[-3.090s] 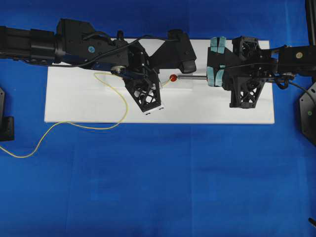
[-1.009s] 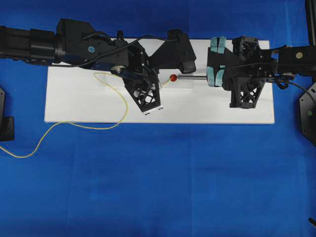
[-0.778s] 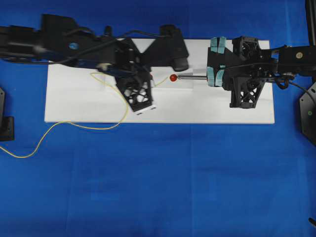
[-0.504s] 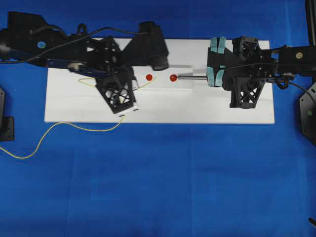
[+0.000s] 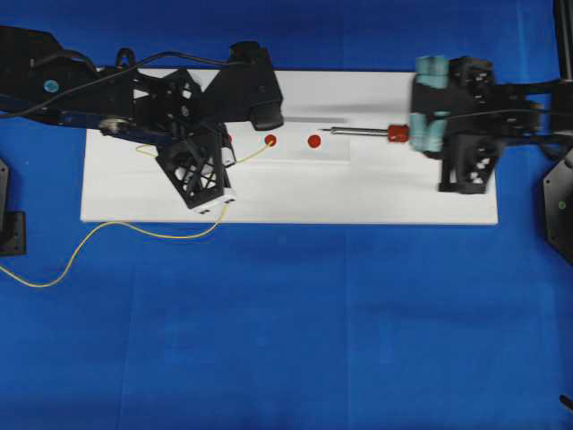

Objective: Touch the tip of the soldering iron to the tip of the solder at the mark.
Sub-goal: 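Withdraw iron and wire from the strip back toward table front, then lower wire and iron onto table and open both grippers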

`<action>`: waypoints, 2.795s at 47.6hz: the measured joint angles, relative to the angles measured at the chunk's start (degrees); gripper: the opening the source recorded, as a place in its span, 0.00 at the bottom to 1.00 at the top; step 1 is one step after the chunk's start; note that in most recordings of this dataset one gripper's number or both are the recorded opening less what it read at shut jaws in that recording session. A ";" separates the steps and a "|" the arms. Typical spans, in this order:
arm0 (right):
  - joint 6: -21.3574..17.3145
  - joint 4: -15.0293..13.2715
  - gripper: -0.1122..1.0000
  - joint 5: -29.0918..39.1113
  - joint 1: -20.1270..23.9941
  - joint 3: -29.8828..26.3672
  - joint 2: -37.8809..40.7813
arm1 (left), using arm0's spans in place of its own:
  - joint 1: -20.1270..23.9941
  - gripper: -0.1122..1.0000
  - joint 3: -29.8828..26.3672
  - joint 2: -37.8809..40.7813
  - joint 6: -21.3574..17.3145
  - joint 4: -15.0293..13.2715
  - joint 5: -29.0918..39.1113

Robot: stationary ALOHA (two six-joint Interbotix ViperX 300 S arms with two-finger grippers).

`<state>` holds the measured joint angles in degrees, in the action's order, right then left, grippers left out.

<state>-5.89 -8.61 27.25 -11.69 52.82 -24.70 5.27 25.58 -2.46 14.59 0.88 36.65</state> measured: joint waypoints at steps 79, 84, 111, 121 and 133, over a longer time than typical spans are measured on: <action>-17.84 4.31 0.15 -25.14 38.23 3.16 11.43 | -32.61 0.11 13.97 5.36 19.34 -0.35 -34.28; -18.98 5.45 0.15 -27.51 38.41 2.46 16.61 | -32.61 0.11 14.68 7.73 19.34 -0.35 -35.95; -20.21 8.35 0.17 -30.41 38.50 1.67 24.43 | -32.08 0.22 15.21 10.99 19.25 -0.44 -37.79; -20.48 8.35 0.63 -30.32 38.67 1.41 24.43 | -32.08 0.77 15.12 10.81 18.90 -0.44 -37.27; -19.51 7.65 0.86 -24.79 38.14 0.53 19.07 | -31.11 0.84 15.03 3.78 16.08 -0.44 -31.29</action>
<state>-25.40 -0.97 2.46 26.46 53.35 -5.63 -25.84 40.61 1.32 30.67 0.44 5.36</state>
